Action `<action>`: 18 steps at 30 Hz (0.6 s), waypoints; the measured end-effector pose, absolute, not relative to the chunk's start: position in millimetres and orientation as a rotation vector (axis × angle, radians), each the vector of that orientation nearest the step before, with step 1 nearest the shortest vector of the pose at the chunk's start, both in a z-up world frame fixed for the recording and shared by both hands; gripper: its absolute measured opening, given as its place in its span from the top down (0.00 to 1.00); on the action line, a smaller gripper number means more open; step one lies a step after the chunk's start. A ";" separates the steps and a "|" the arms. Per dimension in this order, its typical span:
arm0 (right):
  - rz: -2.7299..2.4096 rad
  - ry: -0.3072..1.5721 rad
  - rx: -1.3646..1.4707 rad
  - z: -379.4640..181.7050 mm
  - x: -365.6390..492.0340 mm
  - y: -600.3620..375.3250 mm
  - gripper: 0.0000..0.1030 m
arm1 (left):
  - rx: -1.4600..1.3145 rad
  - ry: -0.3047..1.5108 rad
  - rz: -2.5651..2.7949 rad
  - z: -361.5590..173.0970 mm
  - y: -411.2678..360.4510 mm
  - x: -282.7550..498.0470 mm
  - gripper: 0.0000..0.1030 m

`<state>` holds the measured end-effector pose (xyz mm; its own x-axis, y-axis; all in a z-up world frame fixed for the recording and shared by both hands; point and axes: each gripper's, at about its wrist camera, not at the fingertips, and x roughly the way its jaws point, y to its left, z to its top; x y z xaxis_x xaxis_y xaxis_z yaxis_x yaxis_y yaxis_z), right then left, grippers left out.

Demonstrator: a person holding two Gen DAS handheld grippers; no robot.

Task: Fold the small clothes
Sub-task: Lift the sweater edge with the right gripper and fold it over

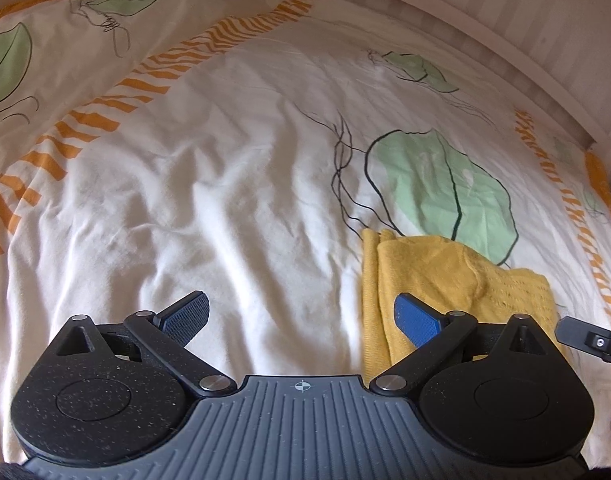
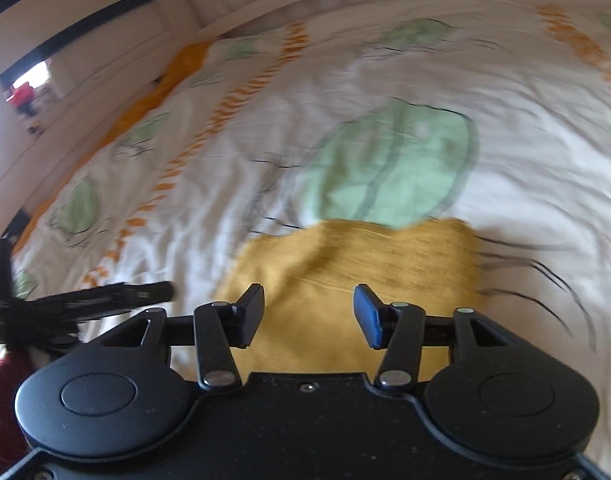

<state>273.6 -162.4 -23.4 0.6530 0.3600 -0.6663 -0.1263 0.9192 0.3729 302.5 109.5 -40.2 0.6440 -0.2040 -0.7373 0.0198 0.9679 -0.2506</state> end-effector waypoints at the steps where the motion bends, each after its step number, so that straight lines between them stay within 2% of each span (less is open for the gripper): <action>1: 0.261 0.816 0.309 -26.1 270.5 -167.8 0.40 | -0.223 0.863 -0.137 -40.4 107.3 301.8 0.03; 7: 0.304 0.792 0.193 -27.0 232.2 -165.6 0.40 | -0.209 0.871 -0.175 -42.2 97.1 300.7 0.03; 14: 0.558 0.744 -0.143 -32.1 180.3 -92.3 0.40 | -0.195 0.878 -0.202 -45.0 90.1 300.0 0.03; 18: 0.675 0.722 -0.346 -41.8 163.6 -49.8 0.44 | -0.199 0.885 -0.197 -46.5 92.1 300.6 0.03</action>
